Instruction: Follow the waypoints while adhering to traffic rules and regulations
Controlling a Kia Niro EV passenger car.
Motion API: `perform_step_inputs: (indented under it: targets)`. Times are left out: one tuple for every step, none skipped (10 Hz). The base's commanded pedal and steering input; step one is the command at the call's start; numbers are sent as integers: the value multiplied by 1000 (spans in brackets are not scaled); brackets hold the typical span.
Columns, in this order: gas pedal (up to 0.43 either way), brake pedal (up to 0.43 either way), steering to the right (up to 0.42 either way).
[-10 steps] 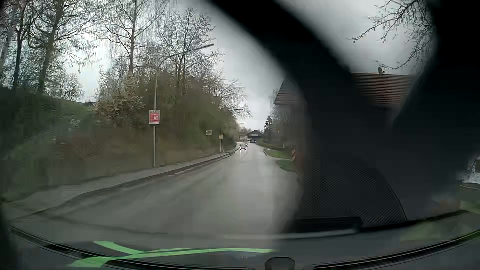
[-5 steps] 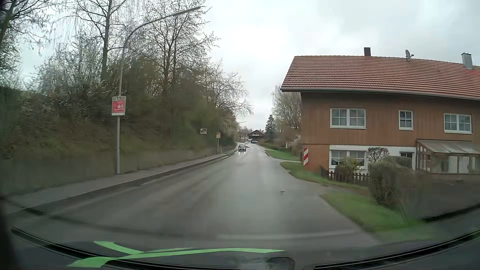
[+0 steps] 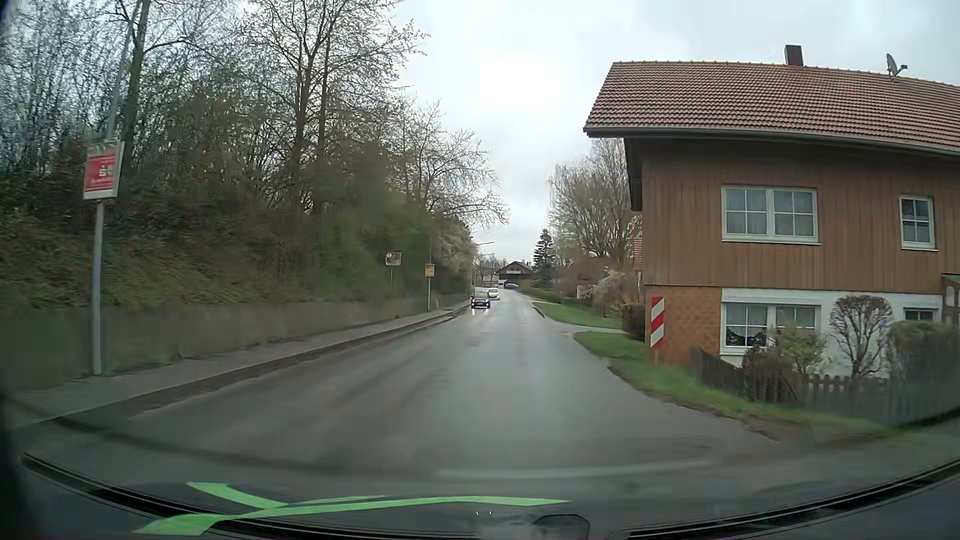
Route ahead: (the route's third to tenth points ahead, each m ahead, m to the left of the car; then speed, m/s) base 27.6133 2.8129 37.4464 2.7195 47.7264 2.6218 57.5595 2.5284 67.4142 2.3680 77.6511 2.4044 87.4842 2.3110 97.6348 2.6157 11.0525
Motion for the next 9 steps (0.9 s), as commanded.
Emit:
perform_step_inputs:
  targets:
    - [28,0,5]
    - [28,0,5]
    - [28,0,5]
    - [59,0,5]
    - [59,0,9]
    - [59,0,9]
    - [79,0,9]
    - [87,0,9]
    - [87,0,10]
